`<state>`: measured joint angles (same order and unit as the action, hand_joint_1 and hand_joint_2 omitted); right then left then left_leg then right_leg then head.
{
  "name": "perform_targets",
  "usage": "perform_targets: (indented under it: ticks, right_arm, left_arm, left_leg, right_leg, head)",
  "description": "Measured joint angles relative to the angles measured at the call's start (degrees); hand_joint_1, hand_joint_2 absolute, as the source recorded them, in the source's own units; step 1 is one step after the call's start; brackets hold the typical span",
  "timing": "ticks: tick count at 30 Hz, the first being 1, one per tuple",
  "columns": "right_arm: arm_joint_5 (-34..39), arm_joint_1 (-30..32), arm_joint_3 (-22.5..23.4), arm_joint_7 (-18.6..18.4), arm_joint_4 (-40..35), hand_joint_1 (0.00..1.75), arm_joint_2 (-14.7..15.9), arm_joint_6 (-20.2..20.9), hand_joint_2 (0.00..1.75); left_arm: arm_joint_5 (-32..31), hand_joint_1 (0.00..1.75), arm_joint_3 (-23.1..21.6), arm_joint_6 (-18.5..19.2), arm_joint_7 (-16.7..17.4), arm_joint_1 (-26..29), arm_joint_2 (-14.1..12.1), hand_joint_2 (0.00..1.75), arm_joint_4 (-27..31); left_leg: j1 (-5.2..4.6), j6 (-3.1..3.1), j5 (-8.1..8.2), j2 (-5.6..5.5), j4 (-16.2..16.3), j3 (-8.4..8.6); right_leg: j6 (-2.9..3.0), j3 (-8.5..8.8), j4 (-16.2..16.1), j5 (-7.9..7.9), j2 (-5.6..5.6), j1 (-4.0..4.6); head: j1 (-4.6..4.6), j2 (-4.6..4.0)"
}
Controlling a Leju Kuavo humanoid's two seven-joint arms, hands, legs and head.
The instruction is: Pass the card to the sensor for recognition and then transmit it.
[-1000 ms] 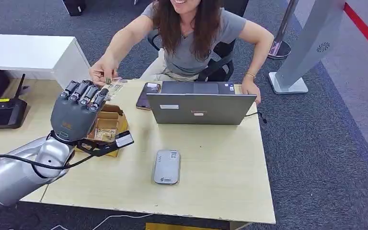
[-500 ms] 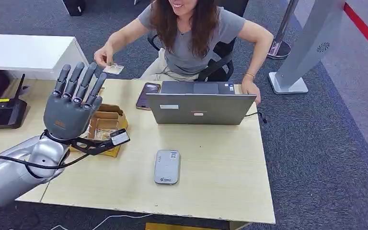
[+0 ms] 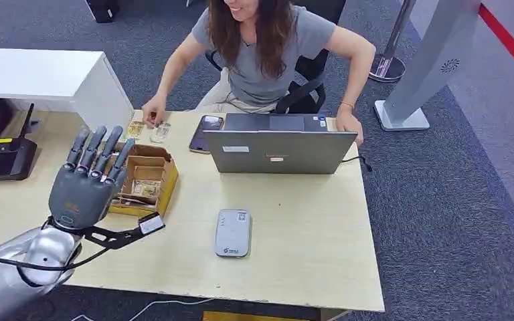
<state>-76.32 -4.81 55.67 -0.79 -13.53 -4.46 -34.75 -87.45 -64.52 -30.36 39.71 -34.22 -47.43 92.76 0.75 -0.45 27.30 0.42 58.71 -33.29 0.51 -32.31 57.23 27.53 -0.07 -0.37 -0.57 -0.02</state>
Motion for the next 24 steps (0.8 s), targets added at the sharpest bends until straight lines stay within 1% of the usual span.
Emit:
perform_targets:
  ticks: [3,5,7,9,11,13,16,18,19,22,24]
  right_arm:
    - [0.04,0.28,0.02,0.28,0.00,0.00,-0.13,0.04,0.00]
    - [0.04,0.58,0.02,0.42,0.00,0.00,-0.33,0.11,0.00]
    - [0.02,0.94,0.07,0.35,0.04,0.00,-0.57,0.13,0.00]
    - [0.02,1.20,0.09,0.33,0.04,0.00,-0.72,0.13,0.00]
    - [-0.11,1.21,0.09,0.09,0.04,0.00,-0.94,0.20,0.00]
    - [-0.13,1.24,0.09,-0.37,0.04,0.00,-1.09,0.20,0.00]
    - [-0.37,1.46,0.13,-1.01,0.07,0.00,-1.29,0.17,0.00]
    - [-0.55,1.46,0.13,-1.44,0.07,0.00,-1.38,0.17,0.00]
    - [-0.59,1.47,0.13,-1.62,0.07,0.00,-1.42,0.15,0.00]
    - [-1.22,1.66,0.15,-2.21,0.06,0.00,-1.44,0.15,0.00]
    - [-1.36,1.68,0.15,-2.47,0.04,0.00,-1.44,0.15,0.00]
  left_arm:
    - [0.00,0.00,0.83,1.51,0.22,4.08,-1.23,1.75,0.92]
    - [0.00,0.00,2.30,2.49,0.28,7.77,-2.49,1.75,1.75]
    - [0.00,0.00,5.03,4.18,0.31,12.32,-3.87,1.75,3.24]
    - [0.00,0.00,8.47,5.03,0.31,16.68,-5.21,1.75,4.99]
    - [0.00,0.00,11.48,5.59,0.33,20.45,-6.03,1.75,6.25]
    - [0.00,0.00,15.44,4.98,0.33,25.38,-6.18,1.75,7.89]
    - [0.00,0.00,21.47,3.54,-0.29,32.27,-5.00,1.75,9.60]
    - [0.00,0.00,25.73,2.82,-1.73,36.28,-3.26,1.75,10.49]
    - [0.00,0.00,27.77,2.80,-2.98,38.19,-2.42,1.75,10.91]
    - [0.00,0.00,35.48,2.62,-7.77,43.80,1.82,1.75,12.11]
    - [0.11,0.00,39.81,2.09,-10.56,46.44,5.45,1.75,12.63]
  left_leg:
    - [0.01,0.00,0.01,0.06,0.00,0.01]
    - [0.01,0.00,0.02,0.14,-0.02,0.03]
    - [0.04,-0.01,0.02,0.15,-0.03,0.02]
    - [0.05,-0.02,0.03,0.13,-0.03,-0.01]
    - [0.05,-0.02,0.04,0.09,-0.05,-0.03]
    - [0.04,-0.07,0.07,0.15,-0.05,0.01]
    - [0.04,-0.07,0.07,0.16,-0.05,0.01]
    - [0.03,-0.06,0.07,0.17,-0.05,0.01]
    - [0.03,-0.06,0.08,0.17,-0.05,0.01]
    - [0.02,-0.04,0.10,0.17,-0.05,0.01]
    - [0.01,-0.03,0.10,0.16,-0.05,0.00]
  right_leg:
    - [0.00,-0.01,0.00,0.00,0.05,0.00]
    - [0.01,-0.03,0.00,0.01,0.14,0.00]
    - [0.07,-0.06,0.00,0.05,0.16,0.00]
    - [0.09,-0.08,0.00,0.06,0.13,0.01]
    - [0.10,-0.07,0.00,0.08,0.09,0.01]
    - [0.12,-0.07,0.00,0.09,0.16,0.01]
    - [0.12,-0.08,-0.01,0.09,0.14,0.01]
    - [0.12,-0.07,-0.01,0.09,0.14,0.00]
    - [0.12,-0.07,-0.01,0.09,0.15,0.00]
    - [0.12,-0.07,-0.02,0.09,0.15,0.00]
    - [0.12,-0.06,-0.02,0.09,0.12,0.00]
  head:
    - [0.00,0.00]
    - [0.00,0.00]
    - [0.00,0.00]
    - [-0.02,0.02]
    - [0.00,0.00]
    - [0.00,0.00]
    - [0.02,0.00]
    - [0.00,0.00]
    - [0.00,0.00]
    - [0.00,0.00]
    - [-0.02,0.00]
